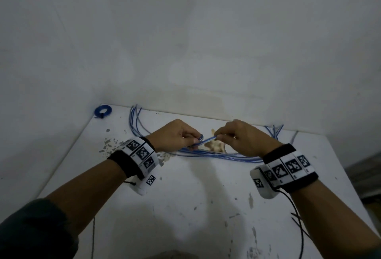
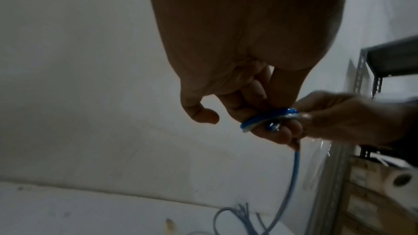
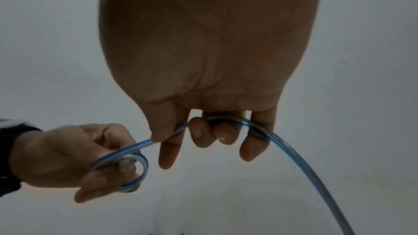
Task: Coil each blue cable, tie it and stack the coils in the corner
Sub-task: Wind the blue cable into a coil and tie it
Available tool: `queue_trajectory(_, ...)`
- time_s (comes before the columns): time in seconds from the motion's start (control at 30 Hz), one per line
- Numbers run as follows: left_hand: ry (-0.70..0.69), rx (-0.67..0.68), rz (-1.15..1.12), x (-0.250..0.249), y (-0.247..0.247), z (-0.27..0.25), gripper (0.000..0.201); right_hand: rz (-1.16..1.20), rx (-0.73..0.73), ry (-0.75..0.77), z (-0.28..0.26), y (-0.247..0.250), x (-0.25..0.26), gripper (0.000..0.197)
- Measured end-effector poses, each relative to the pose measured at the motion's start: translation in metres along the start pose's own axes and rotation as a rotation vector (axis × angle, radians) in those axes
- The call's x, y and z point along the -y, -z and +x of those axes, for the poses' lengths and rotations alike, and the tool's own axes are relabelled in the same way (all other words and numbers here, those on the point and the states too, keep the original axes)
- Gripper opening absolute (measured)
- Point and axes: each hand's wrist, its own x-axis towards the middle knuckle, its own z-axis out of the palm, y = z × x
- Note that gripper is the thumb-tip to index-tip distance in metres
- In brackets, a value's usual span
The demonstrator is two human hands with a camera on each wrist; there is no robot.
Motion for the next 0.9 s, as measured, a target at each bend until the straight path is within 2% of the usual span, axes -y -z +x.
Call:
queue_trajectory(0.1,-0.014,0.031,-0.215,-0.008,-0.004,0.000,0.022,0.155,-0.108,0.013,0.003,-0.011,-0.007,0.023)
queue_trajectory(0.23,0.050,-0.023,-0.590,-0.012,-0.008,0.003,0.028,0.373,-0.326,0.036,0.005,-0.041,0.001,0.027)
queue_trajectory(0.37,0.021,-0.228,-0.621,-0.011,-0.018,0.009,0.033,0.465,-0.601,-0.006,0.009,-0.066,0.030,0.021)
queue_trajectory(0.5,0.011,-0.348,-0.602,-0.013,-0.024,0.010,0.032,0.428,-0.726,-0.066,0.020,-0.071,0.047,0.021)
queue_trajectory(0.57,0.001,-0.373,-0.587,-0.012,-0.025,0.009,0.034,0.388,-0.709,-0.049,0.024,-0.067,0.043,0.019)
queue_trajectory(0.63,-0.021,-0.403,-0.542,-0.010,-0.025,0.006,0.036,0.433,-0.621,-0.053,0.026,-0.057,0.037,0.019)
queue_trajectory(0.73,-0.115,-0.441,-0.378,-0.004,-0.026,-0.003,0.028,0.459,-0.562,-0.017,0.026,-0.042,0.032,0.011)
queue_trajectory(0.9,-0.130,-0.386,-0.287,-0.004,-0.016,-0.010,0.018,0.521,-0.494,-0.032,0.022,-0.032,0.025,0.010)
